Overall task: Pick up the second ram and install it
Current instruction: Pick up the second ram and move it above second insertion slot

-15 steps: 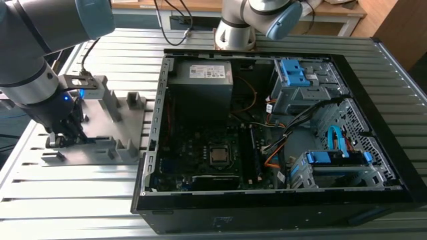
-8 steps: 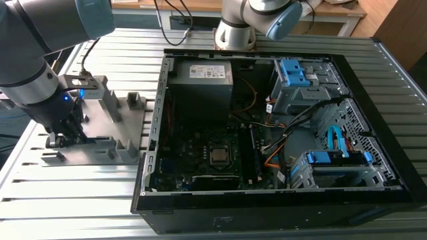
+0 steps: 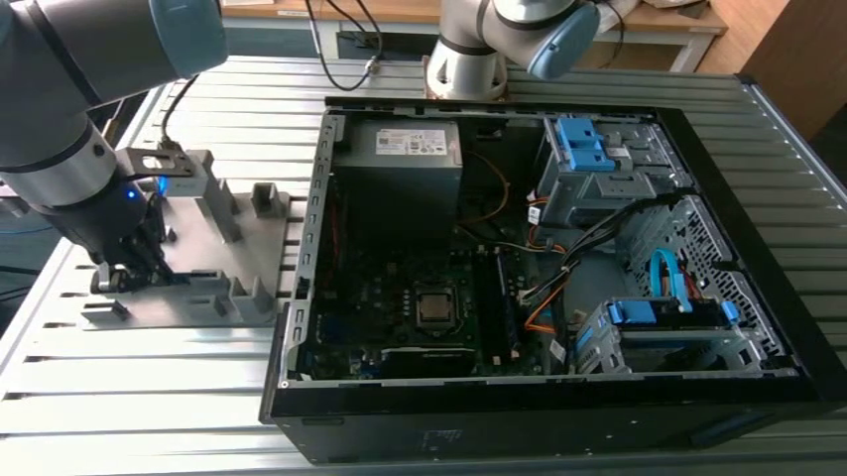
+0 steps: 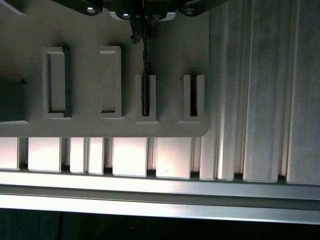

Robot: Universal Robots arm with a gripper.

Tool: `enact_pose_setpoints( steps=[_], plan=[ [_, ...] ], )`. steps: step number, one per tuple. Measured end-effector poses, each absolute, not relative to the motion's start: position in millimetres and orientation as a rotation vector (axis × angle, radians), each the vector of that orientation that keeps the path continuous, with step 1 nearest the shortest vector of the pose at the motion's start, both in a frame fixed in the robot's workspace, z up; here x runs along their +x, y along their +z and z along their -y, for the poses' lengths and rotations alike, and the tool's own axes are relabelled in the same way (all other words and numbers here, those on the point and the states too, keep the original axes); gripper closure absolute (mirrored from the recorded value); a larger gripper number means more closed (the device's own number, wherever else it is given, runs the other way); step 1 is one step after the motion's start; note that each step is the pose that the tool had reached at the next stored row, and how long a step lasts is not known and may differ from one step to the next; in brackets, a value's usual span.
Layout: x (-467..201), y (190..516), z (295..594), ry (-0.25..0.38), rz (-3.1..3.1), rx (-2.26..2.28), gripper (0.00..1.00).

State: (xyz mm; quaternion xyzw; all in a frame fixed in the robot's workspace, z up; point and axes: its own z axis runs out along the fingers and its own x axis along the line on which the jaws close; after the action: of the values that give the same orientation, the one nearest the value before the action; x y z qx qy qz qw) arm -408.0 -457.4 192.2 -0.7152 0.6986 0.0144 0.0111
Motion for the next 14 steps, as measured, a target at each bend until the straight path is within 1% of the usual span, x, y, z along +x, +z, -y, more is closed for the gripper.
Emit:
enact_pose_setpoints(
  steps=[14],
  plan=[
    [-408,221,457,0.048,-2.178,-2.23,0.86]
  ],
)
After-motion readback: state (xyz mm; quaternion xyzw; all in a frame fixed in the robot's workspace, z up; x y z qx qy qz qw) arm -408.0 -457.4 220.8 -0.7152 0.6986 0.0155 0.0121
